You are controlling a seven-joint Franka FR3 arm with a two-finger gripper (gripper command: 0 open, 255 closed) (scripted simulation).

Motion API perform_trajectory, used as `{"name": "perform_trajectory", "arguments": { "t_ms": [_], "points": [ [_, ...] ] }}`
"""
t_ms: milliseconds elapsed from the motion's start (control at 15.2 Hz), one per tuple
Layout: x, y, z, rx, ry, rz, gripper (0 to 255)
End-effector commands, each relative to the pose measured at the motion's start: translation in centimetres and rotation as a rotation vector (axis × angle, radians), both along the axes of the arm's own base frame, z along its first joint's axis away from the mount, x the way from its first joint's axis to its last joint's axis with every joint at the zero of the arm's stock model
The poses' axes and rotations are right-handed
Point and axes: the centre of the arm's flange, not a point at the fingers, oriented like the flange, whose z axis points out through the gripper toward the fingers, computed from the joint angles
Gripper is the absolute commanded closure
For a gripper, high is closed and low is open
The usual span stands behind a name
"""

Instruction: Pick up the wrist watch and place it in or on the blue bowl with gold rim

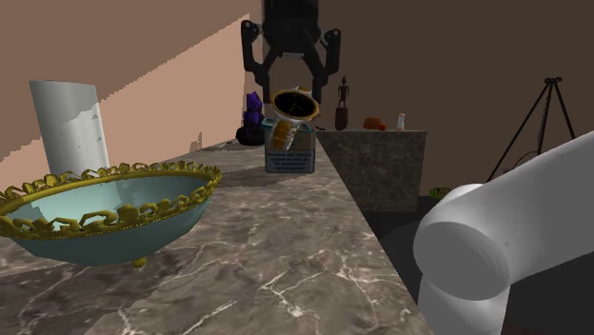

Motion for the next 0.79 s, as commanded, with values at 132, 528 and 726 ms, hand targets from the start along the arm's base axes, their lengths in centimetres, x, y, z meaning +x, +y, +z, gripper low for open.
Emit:
{"name": "perform_trajectory", "arguments": {
  "t_ms": [132,528,726],
  "points": [
    [0.1,0.0,2.2,0.000,0.000,0.000,255],
    [1.9,3.5,3.8,0.000,0.000,0.000,255],
    [3.6,7.0,4.3,0.000,0.000,0.000,255]
  ]
}}
